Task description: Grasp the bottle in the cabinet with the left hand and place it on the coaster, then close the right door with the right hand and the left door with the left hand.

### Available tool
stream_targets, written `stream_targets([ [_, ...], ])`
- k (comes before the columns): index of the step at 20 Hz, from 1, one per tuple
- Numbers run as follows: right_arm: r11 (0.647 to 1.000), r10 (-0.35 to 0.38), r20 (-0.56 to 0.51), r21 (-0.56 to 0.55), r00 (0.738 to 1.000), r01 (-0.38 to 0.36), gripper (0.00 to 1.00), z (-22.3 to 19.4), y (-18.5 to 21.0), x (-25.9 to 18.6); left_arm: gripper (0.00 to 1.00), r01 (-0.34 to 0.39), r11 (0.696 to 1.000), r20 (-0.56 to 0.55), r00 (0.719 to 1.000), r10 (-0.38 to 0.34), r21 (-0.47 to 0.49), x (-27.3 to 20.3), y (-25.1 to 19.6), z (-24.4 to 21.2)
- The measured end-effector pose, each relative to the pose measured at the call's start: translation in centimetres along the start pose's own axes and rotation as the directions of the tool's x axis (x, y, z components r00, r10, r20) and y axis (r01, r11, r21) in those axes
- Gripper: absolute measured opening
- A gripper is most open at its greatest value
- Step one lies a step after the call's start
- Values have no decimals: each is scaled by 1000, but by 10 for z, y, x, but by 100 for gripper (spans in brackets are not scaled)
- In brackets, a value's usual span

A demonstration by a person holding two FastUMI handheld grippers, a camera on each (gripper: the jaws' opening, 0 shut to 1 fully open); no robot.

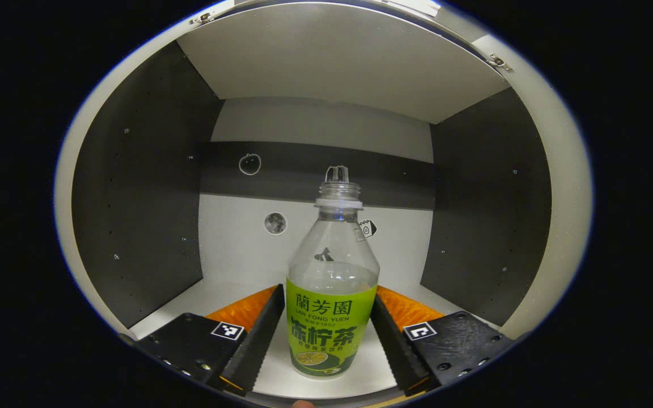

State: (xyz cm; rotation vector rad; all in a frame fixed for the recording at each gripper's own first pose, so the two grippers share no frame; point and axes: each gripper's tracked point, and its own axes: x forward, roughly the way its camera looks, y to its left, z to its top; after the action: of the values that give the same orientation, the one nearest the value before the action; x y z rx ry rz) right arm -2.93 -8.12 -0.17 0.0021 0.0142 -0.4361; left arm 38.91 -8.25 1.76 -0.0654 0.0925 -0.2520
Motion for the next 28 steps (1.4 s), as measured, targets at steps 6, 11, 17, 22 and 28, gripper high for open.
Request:
stream_targets([
  [6,1000,15,7,10,1000,-15,83,1,1,-4,70,-11,1000,-3,1000,11,20,-14,6,8],
  [11,998,59,14,10,998,-59,83,5,9,-12,74,-6,1000,34,999,5,28,-48,9,31],
  [17,989,141,72,24,987,-143,83,24,22,-27,73,58,998,81,995,-59,13,-126,-2,46],
  [22,977,212,81,14,974,-214,83,35,27,-38,74,62,997,92,994,-66,55,-202,-16,7],
  [28,966,253,129,13,959,-256,83,69,29,-48,74,68,996,85,994,-73,61,-266,-48,-79],
])
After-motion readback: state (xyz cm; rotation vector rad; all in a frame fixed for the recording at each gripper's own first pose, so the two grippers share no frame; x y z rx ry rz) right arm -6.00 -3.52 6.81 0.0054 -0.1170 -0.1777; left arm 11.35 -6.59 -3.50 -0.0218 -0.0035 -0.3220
